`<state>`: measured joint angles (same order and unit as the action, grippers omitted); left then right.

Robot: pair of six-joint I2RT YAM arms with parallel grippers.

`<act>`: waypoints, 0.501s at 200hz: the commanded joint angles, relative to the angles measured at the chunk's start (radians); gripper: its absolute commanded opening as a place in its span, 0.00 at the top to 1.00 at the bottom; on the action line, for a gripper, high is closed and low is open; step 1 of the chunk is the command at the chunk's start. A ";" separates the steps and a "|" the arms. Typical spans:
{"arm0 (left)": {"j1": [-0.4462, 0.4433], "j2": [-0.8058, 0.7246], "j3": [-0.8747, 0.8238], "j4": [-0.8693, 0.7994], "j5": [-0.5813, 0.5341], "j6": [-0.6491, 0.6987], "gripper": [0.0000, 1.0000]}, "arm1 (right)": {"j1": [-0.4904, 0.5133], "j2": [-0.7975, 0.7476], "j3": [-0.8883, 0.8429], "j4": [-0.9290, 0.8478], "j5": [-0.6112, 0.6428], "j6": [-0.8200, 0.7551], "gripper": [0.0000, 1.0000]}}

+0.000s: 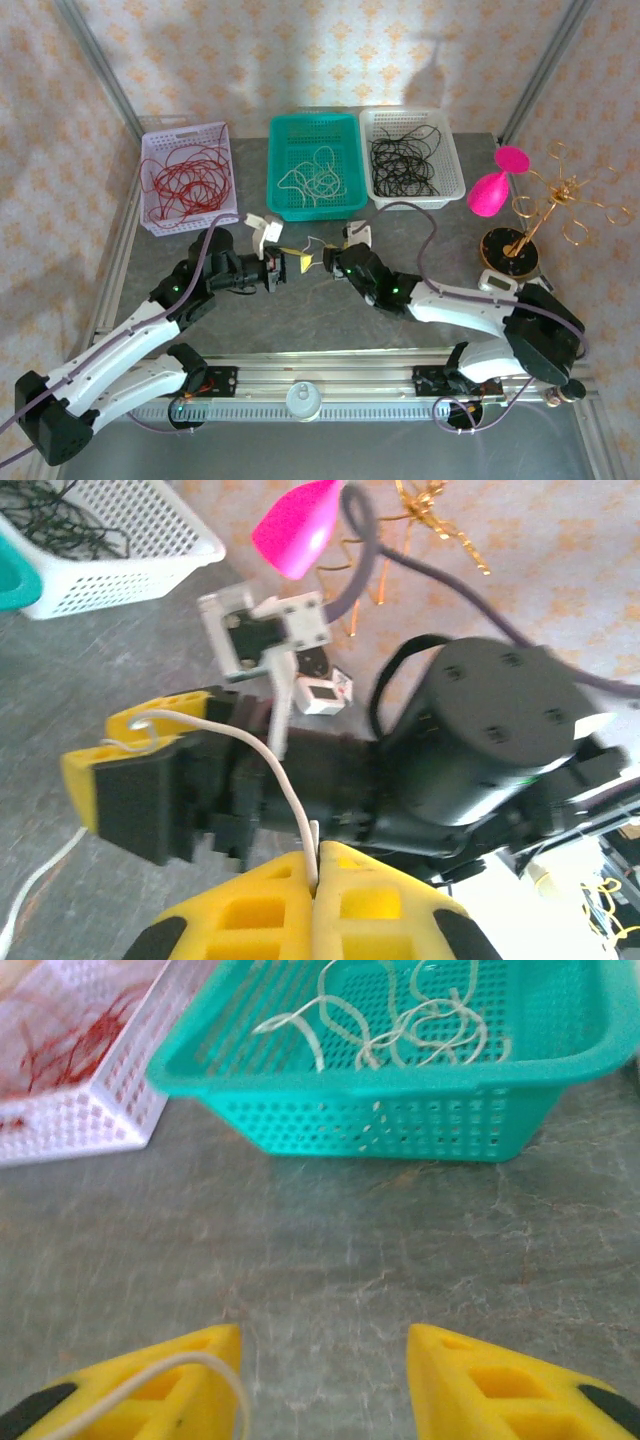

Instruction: Untangle the cables

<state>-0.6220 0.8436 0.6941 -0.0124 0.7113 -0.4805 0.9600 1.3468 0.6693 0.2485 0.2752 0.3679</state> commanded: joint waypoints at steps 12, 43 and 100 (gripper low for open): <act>-0.002 -0.010 0.069 -0.038 0.055 -0.015 1.00 | -0.031 0.064 -0.013 0.213 0.005 0.164 0.47; -0.003 -0.009 0.112 -0.049 0.043 -0.013 1.00 | -0.051 0.105 -0.015 0.255 -0.065 0.230 0.44; -0.002 0.001 0.303 -0.157 -0.040 0.058 1.00 | -0.073 0.172 -0.046 0.304 -0.085 0.208 0.62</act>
<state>-0.6220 0.8478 0.8799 -0.1093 0.7181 -0.4709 0.8894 1.4788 0.6422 0.5102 0.1989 0.5766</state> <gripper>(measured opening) 0.041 0.416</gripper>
